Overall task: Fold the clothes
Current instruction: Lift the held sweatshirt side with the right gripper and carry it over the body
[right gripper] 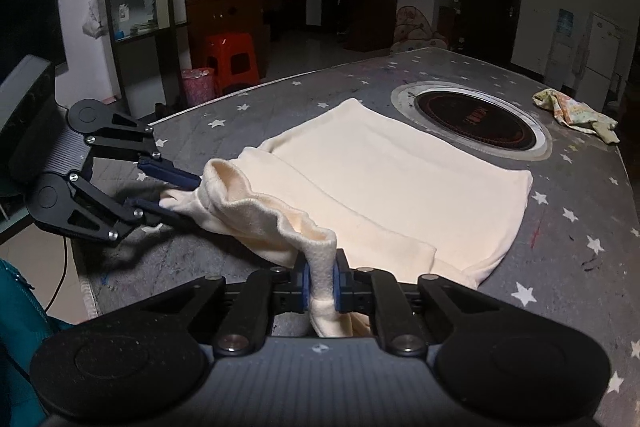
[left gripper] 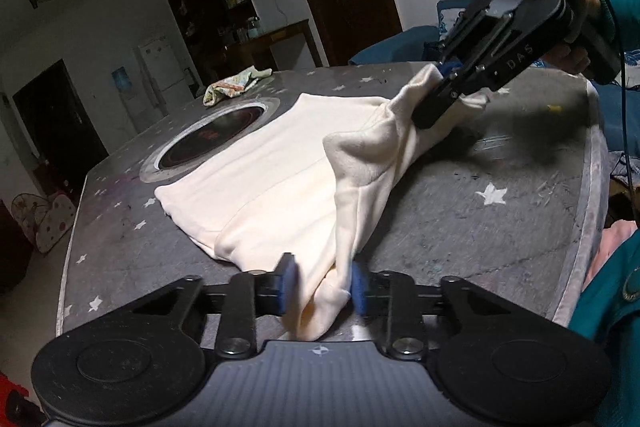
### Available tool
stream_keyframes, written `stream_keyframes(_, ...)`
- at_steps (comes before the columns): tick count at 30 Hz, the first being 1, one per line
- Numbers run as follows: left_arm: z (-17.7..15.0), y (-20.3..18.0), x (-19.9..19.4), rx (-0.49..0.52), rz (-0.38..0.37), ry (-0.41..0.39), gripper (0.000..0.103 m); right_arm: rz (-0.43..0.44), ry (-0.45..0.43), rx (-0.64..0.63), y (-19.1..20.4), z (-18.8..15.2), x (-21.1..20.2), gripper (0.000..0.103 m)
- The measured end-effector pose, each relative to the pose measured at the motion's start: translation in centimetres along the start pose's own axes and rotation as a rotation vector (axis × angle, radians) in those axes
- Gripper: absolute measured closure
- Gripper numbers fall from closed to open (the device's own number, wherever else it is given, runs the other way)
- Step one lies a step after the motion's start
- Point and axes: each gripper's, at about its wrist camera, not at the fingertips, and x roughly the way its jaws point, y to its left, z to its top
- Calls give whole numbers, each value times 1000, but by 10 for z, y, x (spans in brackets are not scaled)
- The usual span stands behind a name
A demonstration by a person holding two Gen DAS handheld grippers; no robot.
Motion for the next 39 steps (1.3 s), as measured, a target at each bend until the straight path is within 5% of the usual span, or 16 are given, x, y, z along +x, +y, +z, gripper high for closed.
stream_keyframes(5, 4, 6, -9, -40, -6, -41, 91, -13, -25, 8, 7, -5, -6, 96)
stream_keyframes(22, 23, -2, -105, -184, -116, -169, 92, 95, -54, -92, 52, 1, -99, 97)
stream_keyframes(33, 51, 45, -48, -224, -54, -159, 92, 48, -48, -119, 12, 45, -72, 97)
stream_keyframes(39, 60, 83, 25, -270, -13, -58, 90, -2, -13, -108, -28, 72, -10, 96)
